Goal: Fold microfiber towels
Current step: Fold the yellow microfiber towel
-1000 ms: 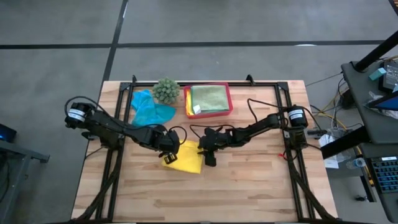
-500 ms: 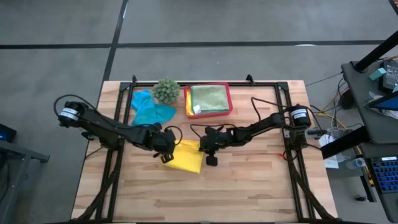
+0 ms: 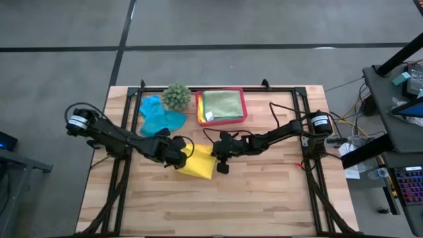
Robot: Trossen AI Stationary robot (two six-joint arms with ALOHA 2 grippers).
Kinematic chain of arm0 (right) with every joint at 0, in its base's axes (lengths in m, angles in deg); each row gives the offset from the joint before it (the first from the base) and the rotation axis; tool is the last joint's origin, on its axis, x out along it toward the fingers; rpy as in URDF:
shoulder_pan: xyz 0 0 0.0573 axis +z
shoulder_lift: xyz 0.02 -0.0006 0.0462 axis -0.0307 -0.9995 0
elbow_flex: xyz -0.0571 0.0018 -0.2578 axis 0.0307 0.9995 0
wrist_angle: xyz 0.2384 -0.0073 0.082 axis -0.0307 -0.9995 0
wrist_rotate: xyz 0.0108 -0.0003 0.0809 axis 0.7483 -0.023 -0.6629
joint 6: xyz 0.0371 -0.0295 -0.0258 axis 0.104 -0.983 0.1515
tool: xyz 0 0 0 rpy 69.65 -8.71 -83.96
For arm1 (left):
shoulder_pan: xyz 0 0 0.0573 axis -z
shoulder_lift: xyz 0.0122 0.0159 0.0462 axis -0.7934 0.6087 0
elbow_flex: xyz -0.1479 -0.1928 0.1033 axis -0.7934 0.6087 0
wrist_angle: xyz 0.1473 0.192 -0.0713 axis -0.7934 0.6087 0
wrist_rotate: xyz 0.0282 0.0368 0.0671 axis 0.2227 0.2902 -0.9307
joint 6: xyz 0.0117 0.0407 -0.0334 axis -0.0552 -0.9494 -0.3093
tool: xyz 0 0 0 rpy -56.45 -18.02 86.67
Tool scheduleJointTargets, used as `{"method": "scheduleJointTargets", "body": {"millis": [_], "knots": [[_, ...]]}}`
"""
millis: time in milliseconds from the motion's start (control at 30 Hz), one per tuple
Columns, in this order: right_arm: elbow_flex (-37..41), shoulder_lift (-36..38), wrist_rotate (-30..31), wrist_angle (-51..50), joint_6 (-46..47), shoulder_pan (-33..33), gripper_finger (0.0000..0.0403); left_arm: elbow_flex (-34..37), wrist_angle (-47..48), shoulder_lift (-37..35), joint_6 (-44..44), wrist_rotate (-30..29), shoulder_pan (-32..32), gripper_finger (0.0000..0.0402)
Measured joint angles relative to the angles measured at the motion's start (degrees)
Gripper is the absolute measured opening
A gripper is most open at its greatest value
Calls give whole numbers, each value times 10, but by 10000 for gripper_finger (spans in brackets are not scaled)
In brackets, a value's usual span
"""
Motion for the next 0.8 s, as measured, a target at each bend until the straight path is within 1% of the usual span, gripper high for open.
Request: {"method": "scheduleJointTargets", "body": {"millis": [100, 233, 400, 500, 567, 667, 800], "knots": [[0, 0, 0, 4, 0, 0, 25, 5, -3, 22, 18, -34, 0, 1], [1, 0, 0, -1, 21, -1, 74, 5, -18, 40, 10, -38, -1, 14], [1, 0, 9, -2, 22, -1, 148, 6, -28, 47, 5, -36, -3, 63], [1, 3, 9, -8, 19, -1, 178, 6, -27, 41, -1, -36, -3, 100], [1, 6, 9, -13, 4, -1, 189, 6, -24, 33, -17, -35, -3, 124], [1, 7, 10, -14, -30, -2, 192, -1, -16, 16, -41, -30, -3, 152], [1, 4, 3, -14, -56, -5, 176, -6, -14, -15, -69, -21, -2, 166]]}}
